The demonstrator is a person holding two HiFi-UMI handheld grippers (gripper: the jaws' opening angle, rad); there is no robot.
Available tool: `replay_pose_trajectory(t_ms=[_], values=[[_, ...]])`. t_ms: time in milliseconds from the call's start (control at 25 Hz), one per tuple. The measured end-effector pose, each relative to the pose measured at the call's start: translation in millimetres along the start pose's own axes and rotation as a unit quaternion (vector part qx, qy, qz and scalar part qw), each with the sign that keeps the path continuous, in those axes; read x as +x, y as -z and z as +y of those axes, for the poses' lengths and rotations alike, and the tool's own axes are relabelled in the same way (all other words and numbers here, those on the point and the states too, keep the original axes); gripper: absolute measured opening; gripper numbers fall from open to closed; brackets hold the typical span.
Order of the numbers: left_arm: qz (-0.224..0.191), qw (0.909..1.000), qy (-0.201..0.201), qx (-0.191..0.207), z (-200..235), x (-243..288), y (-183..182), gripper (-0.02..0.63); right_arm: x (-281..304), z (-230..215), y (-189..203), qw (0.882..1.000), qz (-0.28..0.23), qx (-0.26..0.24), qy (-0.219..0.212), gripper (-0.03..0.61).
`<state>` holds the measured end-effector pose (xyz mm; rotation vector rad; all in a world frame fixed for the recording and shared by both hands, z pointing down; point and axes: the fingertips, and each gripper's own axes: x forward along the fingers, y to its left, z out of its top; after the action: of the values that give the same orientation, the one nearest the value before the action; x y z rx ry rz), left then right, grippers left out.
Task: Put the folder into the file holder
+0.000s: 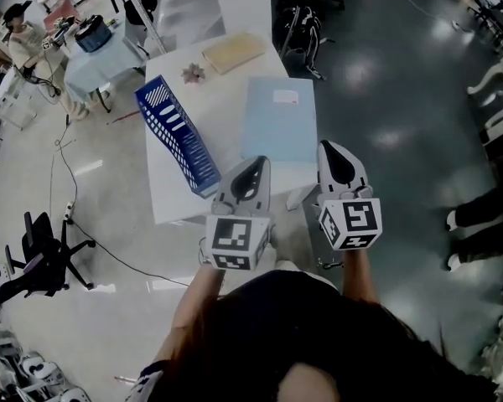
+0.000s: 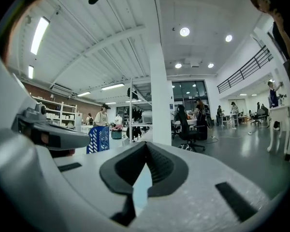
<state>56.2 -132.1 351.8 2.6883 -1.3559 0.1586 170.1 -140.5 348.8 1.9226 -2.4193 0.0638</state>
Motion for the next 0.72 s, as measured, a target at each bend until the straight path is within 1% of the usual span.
replay_pose_trajectory(t_ms=[160, 520, 720], values=[[-0.010, 0.9999, 0.000, 0.007, 18.0, 12.8, 0.0, 0.006, 17.8, -4.6, 2.0, 1.000, 0.004, 0.009, 0.009, 0.002], [-0.005, 0.9997, 0.025, -0.003, 38.9, 38.0, -1.9, 0.006, 48.1, -8.8, 6.7, 0.999, 0.006, 0.037, 0.025, 0.000], [-0.004, 0.9995, 0.031, -0.002, 54.1, 49.7, -0.6, 0.006, 65.1, -11.9, 8.9, 0.998, 0.014, 0.046, 0.033, 0.002]])
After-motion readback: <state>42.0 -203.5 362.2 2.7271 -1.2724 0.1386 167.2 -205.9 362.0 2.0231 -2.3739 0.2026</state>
